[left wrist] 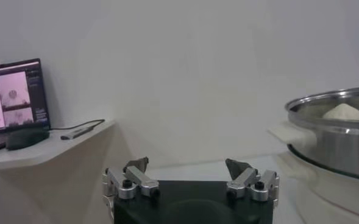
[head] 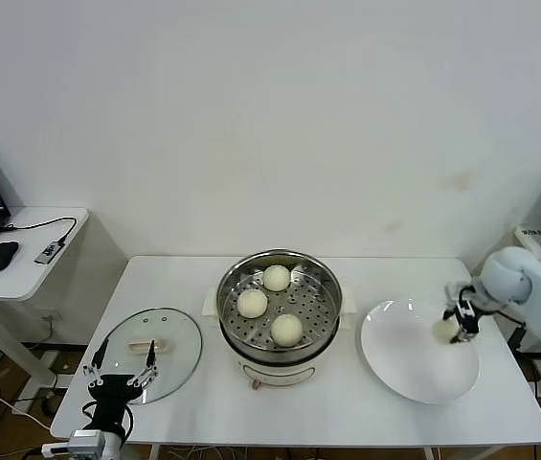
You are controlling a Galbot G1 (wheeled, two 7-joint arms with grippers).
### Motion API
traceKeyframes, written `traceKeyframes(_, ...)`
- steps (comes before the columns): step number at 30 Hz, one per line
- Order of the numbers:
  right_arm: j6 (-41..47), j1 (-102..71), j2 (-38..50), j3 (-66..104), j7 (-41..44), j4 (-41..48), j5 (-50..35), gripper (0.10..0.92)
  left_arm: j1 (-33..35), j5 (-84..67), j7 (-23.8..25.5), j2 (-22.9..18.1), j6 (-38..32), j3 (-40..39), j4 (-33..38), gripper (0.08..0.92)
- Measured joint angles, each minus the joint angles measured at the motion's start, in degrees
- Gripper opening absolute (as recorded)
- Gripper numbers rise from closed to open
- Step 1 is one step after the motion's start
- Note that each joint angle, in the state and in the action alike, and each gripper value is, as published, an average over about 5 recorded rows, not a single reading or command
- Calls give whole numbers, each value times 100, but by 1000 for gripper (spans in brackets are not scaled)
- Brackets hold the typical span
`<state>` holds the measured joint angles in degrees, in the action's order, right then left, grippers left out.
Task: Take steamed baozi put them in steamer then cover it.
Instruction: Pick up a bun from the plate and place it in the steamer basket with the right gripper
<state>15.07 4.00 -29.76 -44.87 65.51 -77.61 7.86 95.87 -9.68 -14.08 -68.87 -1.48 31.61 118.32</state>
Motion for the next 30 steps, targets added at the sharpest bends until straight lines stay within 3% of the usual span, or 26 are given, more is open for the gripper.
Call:
traceKeyframes(14,814,2763,-773,-1948,-352,-742,-1912,576,-30,-34,-1,39,-6,-3,42,823)
traceKeyframes(23,1623,3228,-1696,-2535,-1011,-936,-3237,577,-39,-37,-6,14,-10,22,43,823)
traceKeyframes(30,2109,3160,-2282,-2761,-1508,-867,-3786,577,-30,-52,-11,-10,-25,62,45,823)
